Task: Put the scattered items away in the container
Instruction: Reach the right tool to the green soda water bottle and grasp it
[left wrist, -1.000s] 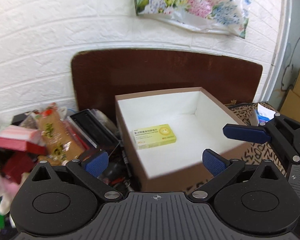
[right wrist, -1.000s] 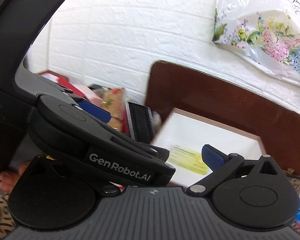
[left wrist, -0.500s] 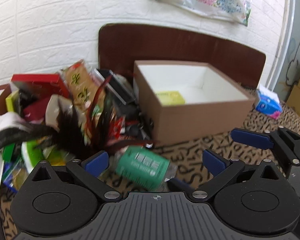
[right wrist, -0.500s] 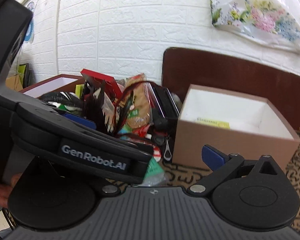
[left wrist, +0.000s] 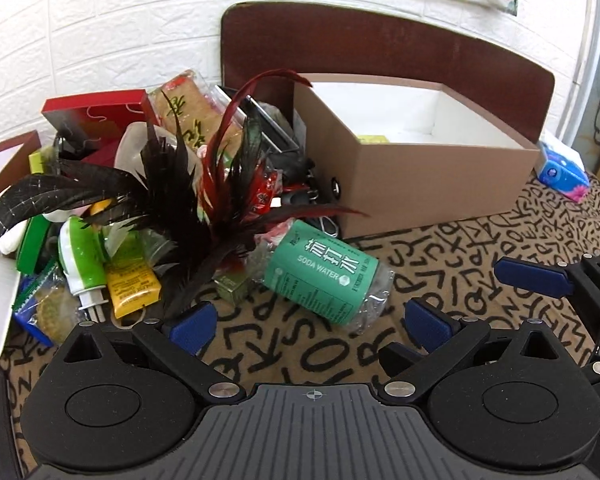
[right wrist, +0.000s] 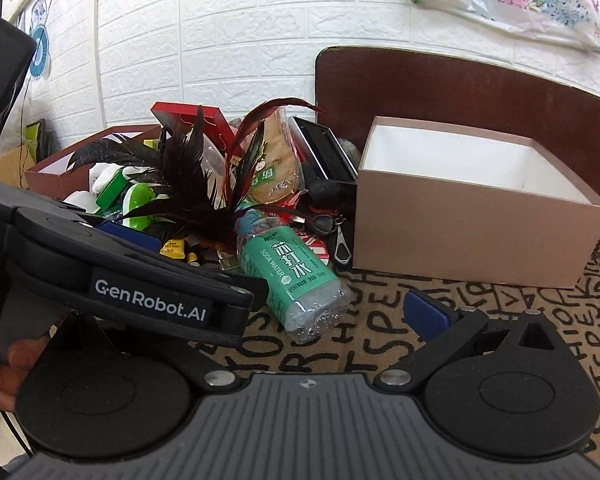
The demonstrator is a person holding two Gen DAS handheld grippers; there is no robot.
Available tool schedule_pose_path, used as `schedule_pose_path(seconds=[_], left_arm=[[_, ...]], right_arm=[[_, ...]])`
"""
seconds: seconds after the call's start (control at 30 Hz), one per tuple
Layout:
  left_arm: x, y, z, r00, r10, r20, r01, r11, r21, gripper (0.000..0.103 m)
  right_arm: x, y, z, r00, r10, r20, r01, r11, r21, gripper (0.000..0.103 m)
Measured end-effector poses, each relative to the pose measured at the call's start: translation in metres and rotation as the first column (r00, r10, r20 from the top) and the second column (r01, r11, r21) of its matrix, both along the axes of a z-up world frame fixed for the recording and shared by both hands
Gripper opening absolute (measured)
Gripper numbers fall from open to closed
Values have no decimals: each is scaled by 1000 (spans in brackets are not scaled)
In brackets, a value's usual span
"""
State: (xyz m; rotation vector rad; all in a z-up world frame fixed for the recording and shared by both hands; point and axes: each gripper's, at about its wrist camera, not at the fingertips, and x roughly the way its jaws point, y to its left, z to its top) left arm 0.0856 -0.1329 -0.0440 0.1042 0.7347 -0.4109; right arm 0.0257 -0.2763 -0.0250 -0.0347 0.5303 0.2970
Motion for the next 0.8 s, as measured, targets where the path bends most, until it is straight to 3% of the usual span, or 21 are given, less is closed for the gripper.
schedule_pose_path(seconds=[0.3,0.53,0.8], left_arm=[[12,5,-11,999,2,-36,-2,1000,-6,103],[30,27,-27,994,26,-105,-36,996,-87,103],[46,23,-36,990,-7,-138,-13,990,-143,93]], right_arm=[[14,0,-15,998,-21,-57,20,999,-25,103],[30,-9,-31,995,-44,-93,42,999,-30,102],[54,-1,-41,995,27,-101,-33,998,-60,98]])
